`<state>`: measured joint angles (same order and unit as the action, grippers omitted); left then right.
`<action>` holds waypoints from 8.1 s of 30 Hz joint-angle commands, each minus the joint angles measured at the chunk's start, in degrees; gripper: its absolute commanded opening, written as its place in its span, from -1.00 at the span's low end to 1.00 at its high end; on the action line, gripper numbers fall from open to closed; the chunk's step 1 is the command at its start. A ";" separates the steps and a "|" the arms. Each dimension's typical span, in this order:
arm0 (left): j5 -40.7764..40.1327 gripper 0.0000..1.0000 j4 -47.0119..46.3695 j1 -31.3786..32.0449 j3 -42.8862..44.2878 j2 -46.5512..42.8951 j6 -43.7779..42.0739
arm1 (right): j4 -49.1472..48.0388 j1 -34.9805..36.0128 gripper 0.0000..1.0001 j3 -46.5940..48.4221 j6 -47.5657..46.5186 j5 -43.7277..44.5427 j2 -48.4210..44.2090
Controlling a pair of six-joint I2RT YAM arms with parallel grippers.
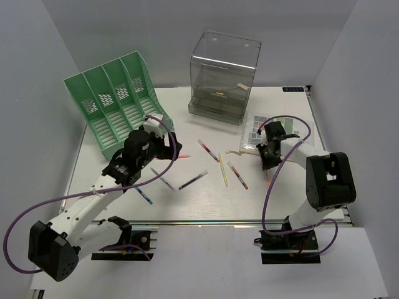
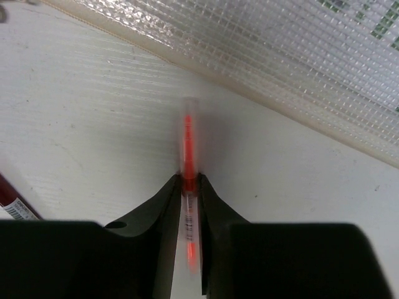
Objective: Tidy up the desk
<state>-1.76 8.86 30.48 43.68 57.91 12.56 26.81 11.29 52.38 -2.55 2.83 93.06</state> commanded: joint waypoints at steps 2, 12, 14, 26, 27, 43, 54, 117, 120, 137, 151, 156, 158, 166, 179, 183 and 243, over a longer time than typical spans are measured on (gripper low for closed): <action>-1.23 0.88 0.01 -0.16 1.67 -0.52 -0.52 | 0.87 0.31 -0.67 -1.14 -1.14 -0.27 1.08; -1.32 0.87 -0.16 -0.16 1.58 -0.25 -0.52 | 12.29 0.49 -1.00 8.78 -17.22 -22.92 -5.69; -1.14 0.87 0.01 -0.16 1.58 0.01 -0.52 | 15.19 1.28 -1.00 12.91 -21.51 -26.45 -7.10; 1.67 0.88 -1.21 -0.16 0.18 0.27 -3.41 | 4.50 14.18 -1.00 33.73 -46.93 -25.16 -0.96; 1.67 0.88 -1.22 -0.16 0.09 0.36 -3.50 | 3.44 14.81 -1.00 35.32 -47.89 -24.72 1.05; 0.00 0.89 0.10 -0.16 0.61 1.86 -5.79 | -18.97 19.21 -1.00 54.23 -48.25 -7.77 24.10; -0.26 0.89 0.10 -0.16 0.61 1.68 -5.35 | -19.78 18.24 -0.46 53.44 -45.09 -4.76 27.00; -16.61 -0.03 32.45 -0.07 6.77 34.54 62.06 | -9.67 2.07 -0.04 2.29 -15.38 -46.95 -24.50; -15.38 -0.07 31.65 -0.07 6.33 35.95 61.80 | -9.67 1.63 -0.04 2.29 -15.30 -46.95 -24.59; -18.89 -0.72 34.47 -0.07 3.87 22.71 59.78 | -10.11 -0.74 -0.05 2.02 -14.33 -48.71 -25.38; -10.82 -1.00 27.36 0.63 9.22 11.26 49.68 | -10.99 -2.59 -0.06 1.50 -13.45 -49.68 -26.43; -7.30 -1.00 16.02 0.63 16.25 13.71 46.94 | -11.78 -2.94 -0.08 1.06 -13.27 -48.45 -26.96; -5.02 -1.00 10.60 1.16 20.10 17.84 47.38 | -12.30 -3.03 -0.10 0.71 -13.01 -47.92 -27.40; -6.14 -1.00 -5.78 1.16 31.89 35.68 60.03 | -15.11 -4.08 -0.15 -0.44 -11.43 -44.85 -29.33; -16.87 -1.00 8.80 1.16 59.49 60.56 80.68 | -22.23 -6.37 -0.23 -4.13 -6.60 -35.35 -35.57; -16.61 -1.00 11.26 1.69 62.66 63.90 83.85 | -22.50 -7.15 -0.23 -4.13 -6.16 -35.26 -35.66; 15.38 0.67 -0.78 -5.43 1.58 0.45 -2.71 | 3.43 23.25 0.11 14.50 -8.97 -11.88 4.50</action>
<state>14.57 6.24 24.97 44.60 59.90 12.69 28.49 33.34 64.25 -13.58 -11.20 95.96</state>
